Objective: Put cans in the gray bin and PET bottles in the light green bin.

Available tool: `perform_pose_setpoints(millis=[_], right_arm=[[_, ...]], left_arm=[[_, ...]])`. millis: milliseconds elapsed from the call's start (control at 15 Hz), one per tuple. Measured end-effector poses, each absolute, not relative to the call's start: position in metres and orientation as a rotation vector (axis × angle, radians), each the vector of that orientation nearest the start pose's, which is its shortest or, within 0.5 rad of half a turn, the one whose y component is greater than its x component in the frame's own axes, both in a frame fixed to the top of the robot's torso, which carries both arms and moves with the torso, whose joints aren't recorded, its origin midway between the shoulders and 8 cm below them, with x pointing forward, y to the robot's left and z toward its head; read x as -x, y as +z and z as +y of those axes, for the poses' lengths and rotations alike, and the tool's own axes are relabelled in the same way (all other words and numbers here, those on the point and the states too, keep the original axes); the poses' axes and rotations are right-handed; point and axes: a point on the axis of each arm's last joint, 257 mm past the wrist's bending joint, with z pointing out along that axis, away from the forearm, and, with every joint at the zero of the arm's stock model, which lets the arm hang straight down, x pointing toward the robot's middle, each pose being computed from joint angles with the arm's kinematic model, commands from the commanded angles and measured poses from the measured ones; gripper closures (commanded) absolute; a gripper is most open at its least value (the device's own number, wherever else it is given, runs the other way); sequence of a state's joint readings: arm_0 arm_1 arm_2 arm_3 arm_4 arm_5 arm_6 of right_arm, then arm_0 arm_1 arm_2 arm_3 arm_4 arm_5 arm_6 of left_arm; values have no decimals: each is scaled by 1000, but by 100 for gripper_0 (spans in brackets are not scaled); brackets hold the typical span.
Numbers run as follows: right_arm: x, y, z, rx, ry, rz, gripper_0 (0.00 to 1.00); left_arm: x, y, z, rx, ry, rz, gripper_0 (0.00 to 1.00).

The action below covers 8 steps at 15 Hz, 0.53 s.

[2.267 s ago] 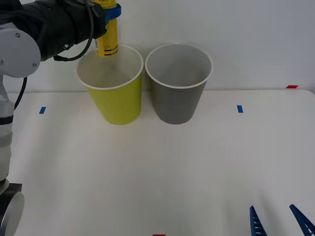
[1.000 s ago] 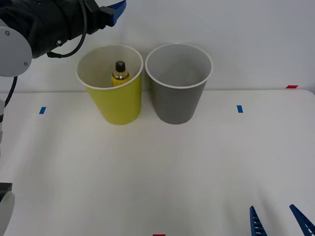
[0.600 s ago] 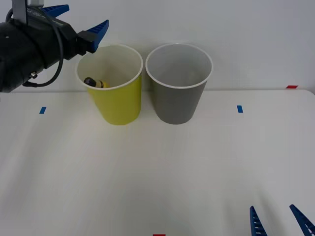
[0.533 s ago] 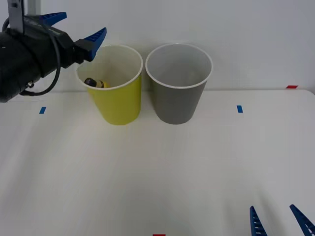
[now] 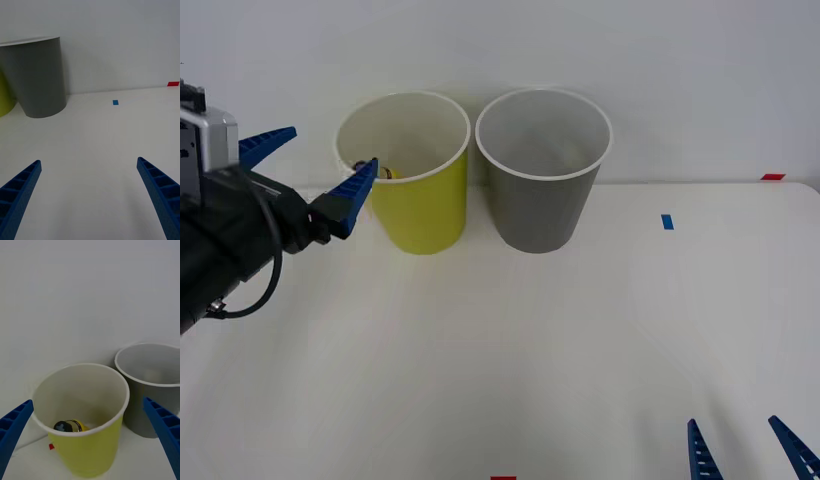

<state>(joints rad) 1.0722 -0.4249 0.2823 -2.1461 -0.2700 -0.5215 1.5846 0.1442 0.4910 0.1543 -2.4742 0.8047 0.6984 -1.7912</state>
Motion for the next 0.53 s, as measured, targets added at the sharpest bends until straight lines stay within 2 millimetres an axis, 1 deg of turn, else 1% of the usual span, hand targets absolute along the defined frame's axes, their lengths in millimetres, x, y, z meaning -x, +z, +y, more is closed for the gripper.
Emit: perform_pose_setpoints(millis=[267,533], right_arm=[[-230,-232,-250,-19,114,1604,12],[-230,-232,-250,-19,114,1604,12]], left_arm=[[-406,-50,200,-341,-257,1503,0],[-381,-82,198,-307,-220,1497,0]])
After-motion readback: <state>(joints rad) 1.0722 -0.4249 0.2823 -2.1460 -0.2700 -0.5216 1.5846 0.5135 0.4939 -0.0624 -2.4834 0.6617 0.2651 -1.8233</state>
